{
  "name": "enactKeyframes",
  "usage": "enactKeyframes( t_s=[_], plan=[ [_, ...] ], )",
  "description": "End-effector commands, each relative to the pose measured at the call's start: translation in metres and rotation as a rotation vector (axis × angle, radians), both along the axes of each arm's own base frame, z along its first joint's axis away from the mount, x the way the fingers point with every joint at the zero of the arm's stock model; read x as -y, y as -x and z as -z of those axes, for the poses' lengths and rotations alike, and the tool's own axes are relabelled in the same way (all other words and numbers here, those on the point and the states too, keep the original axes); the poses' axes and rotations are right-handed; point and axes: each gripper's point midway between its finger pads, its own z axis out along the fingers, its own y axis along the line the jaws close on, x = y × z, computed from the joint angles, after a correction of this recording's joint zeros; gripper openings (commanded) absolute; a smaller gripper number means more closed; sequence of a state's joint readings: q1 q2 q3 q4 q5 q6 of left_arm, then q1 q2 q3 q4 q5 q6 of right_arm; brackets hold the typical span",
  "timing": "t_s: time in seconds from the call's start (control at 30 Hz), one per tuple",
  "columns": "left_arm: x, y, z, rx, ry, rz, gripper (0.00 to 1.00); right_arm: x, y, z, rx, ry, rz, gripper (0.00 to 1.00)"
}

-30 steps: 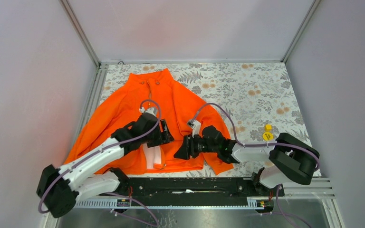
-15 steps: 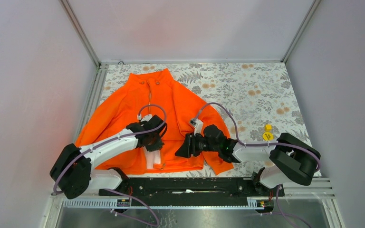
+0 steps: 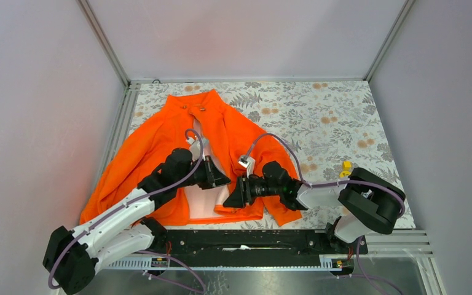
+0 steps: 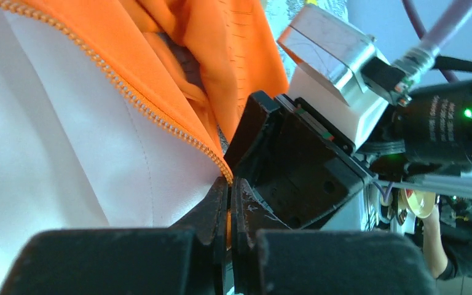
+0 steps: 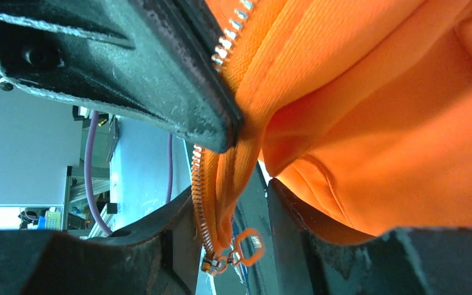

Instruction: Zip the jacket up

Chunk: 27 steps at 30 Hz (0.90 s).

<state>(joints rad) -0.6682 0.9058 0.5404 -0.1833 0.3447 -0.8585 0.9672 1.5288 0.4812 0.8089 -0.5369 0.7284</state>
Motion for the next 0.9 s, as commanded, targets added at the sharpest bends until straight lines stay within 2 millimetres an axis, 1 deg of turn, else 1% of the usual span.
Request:
enactKeyframes(
  t_s=[0.0,0.07,0.17,0.2,0.23,0.27,0.3,0.4,0.47,0.53,0.6,0.63,0.67,0.7,0.73,0.77,0.8,0.87],
  plan=[
    [0.011,0.010,-0.025,0.111,0.107,0.126,0.00,-0.010,-0.005,-0.038,0.093,-0.118,-0.030,0.46],
    [0.010,0.009,-0.023,0.118,0.100,0.118,0.00,-0.009,-0.008,-0.039,0.093,-0.110,-0.009,0.39],
    [0.002,-0.001,-0.014,0.091,0.034,0.043,0.00,-0.008,-0.017,-0.035,0.073,-0.054,0.049,0.12],
    [-0.003,-0.006,-0.009,0.071,-0.003,0.002,0.00,-0.007,-0.020,-0.032,0.065,-0.028,0.070,0.06],
    [-0.009,-0.010,-0.003,0.048,-0.043,-0.040,0.02,-0.006,-0.023,-0.030,0.061,-0.011,0.090,0.01],
    [-0.015,-0.014,0.006,0.020,-0.086,-0.084,0.12,-0.007,-0.024,-0.029,0.062,-0.001,0.099,0.00],
    [-0.015,-0.014,0.010,-0.002,-0.093,-0.091,0.17,-0.008,-0.024,-0.028,0.070,0.006,0.105,0.00],
    [-0.008,-0.007,0.021,-0.065,-0.037,-0.087,0.39,-0.015,-0.023,-0.023,0.085,0.046,0.112,0.00],
    [-0.003,-0.003,0.027,-0.102,0.002,-0.085,0.47,-0.021,-0.020,-0.021,0.086,0.071,0.105,0.00],
    [0.000,-0.001,0.030,-0.121,0.020,-0.078,0.49,-0.024,-0.019,-0.018,0.102,0.101,0.117,0.00],
    [0.000,-0.001,0.030,-0.122,0.021,-0.075,0.46,-0.027,-0.018,-0.017,0.122,0.127,0.120,0.00],
    [0.000,-0.001,0.030,-0.116,0.022,-0.071,0.42,-0.028,-0.019,-0.017,0.135,0.139,0.124,0.00],
    [0.001,-0.001,0.027,-0.105,0.024,-0.064,0.35,-0.028,-0.019,-0.017,0.142,0.150,0.122,0.00],
    [0.002,-0.002,0.024,-0.094,0.032,-0.056,0.22,-0.029,-0.018,-0.019,0.146,0.153,0.115,0.02],
    [0.004,-0.003,0.019,-0.080,0.043,-0.042,0.10,-0.029,-0.018,-0.022,0.148,0.156,0.110,0.10],
    [0.007,-0.003,0.013,-0.061,0.056,-0.025,0.01,-0.028,-0.017,-0.024,0.149,0.157,0.106,0.21],
    [0.010,-0.004,0.004,-0.030,0.081,0.001,0.00,-0.027,-0.016,-0.028,0.152,0.149,0.102,0.31],
    [0.016,-0.003,-0.011,0.032,0.134,0.043,0.00,-0.022,-0.013,-0.036,0.153,0.119,0.099,0.45]
  ],
)
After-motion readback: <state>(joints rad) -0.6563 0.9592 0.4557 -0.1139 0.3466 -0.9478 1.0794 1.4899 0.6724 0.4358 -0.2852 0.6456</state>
